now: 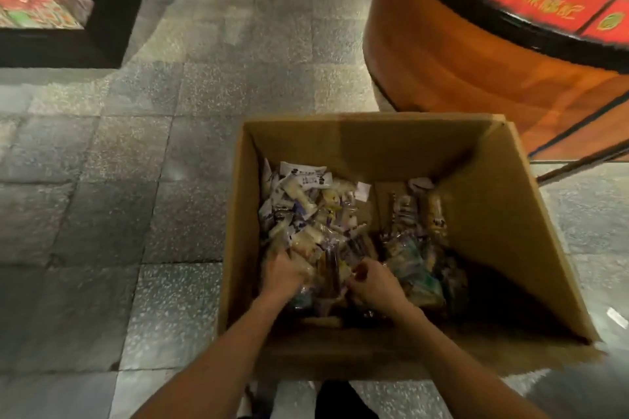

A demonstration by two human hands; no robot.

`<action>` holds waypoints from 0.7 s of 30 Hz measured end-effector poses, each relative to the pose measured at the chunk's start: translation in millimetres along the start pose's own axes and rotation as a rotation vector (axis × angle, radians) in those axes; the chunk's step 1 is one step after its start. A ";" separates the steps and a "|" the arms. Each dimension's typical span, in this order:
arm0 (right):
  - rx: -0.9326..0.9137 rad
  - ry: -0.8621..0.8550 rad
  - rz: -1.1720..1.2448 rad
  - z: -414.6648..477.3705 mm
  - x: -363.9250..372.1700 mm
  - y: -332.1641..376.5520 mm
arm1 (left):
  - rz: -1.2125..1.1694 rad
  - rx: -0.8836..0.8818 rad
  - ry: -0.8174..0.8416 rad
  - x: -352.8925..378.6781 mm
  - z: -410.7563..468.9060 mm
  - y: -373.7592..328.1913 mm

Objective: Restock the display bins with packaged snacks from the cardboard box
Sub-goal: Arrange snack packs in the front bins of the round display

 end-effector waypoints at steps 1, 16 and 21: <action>0.007 0.041 -0.024 15.4 -1.0 -0.9 | 0.020 -0.066 -0.007 -0.2 10.5 0.1; -0.056 0.209 -0.057 170.4 42.8 22.2 | 0.409 -0.116 0.141 16.2 96.1 39.2; 0.043 0.371 0.110 170.0 31.2 -1.5 | 0.608 -0.090 0.200 15.8 104.6 32.9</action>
Point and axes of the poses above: each hand's wrist, its own z-axis towards the middle knuckle, its own x-axis out of the palm, y = z × x, the point moved 1 cm from there along z, towards the middle knuckle, and after that the axes turned 9 degrees about -z, right-handed, at the moved point
